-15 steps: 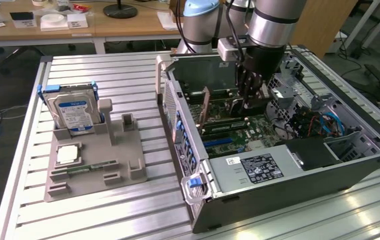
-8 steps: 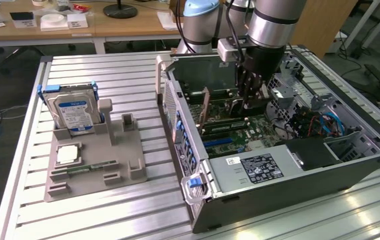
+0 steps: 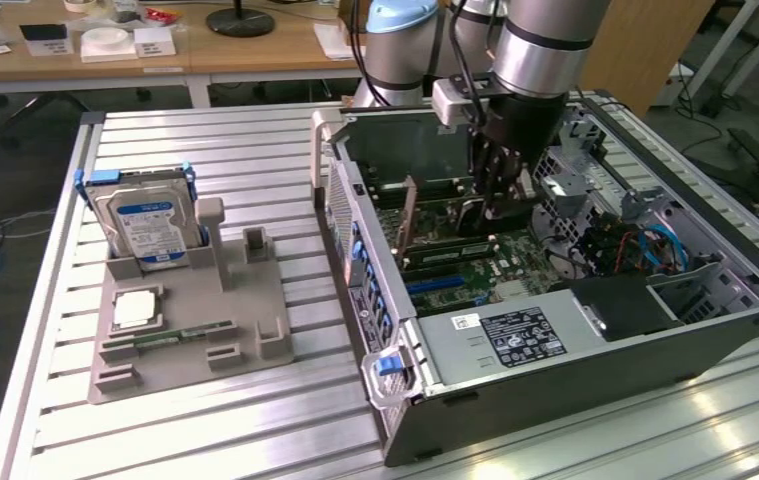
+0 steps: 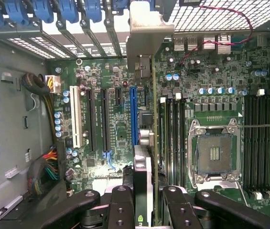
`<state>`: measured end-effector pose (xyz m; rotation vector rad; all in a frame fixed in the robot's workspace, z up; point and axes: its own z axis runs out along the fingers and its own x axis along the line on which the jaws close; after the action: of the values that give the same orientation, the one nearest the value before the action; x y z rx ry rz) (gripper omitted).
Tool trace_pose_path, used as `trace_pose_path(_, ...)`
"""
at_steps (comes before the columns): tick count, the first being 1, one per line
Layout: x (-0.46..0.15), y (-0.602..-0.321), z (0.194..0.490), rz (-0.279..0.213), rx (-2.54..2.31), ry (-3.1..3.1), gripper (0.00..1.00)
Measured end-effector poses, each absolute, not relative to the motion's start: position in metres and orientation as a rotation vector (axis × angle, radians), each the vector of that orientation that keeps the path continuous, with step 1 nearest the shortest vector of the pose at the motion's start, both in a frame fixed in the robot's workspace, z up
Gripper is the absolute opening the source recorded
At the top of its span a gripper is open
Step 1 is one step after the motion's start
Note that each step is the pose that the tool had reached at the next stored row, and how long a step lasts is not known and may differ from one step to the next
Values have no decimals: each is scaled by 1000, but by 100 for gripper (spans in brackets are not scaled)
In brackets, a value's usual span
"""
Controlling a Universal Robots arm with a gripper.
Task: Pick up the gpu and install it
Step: 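Insert the gpu into the slot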
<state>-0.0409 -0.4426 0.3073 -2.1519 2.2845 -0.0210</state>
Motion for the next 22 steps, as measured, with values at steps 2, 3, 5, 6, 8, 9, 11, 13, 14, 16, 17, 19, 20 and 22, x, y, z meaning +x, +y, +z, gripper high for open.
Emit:
trace_pose_path(2,-41,-446,307,-22,-2152,2285,28)
trace_pose_path(3,-44,-447,306,-22,-2152,2285,28)
trace_pose_path(5,-46,-447,306,-22,-2152,2285,28)
trace_pose_path(6,-47,-447,305,-22,-2152,2285,28)
trace_pose_path(8,-47,-447,303,-22,-2153,2285,28)
trace_pose_path(9,-47,-447,302,-22,-2153,2285,28)
trace_pose_path(11,-47,-447,299,-20,-2153,2286,28)
trace_pose_path(13,-48,-448,296,-18,-2154,2287,28)
trace_pose_path(14,-48,-448,294,-16,-2155,2288,28)
trace_pose_path(16,-49,-448,291,-15,-2156,2288,28)
trace_pose_path(17,-50,-448,289,-15,-2156,2288,28)
trace_pose_path(19,-50,-448,286,-15,-2157,2289,28)
trace_pose_path(20,-51,-448,285,-15,-2157,2289,28)
trace_pose_path(22,-53,-448,281,-15,-2157,2290,28)
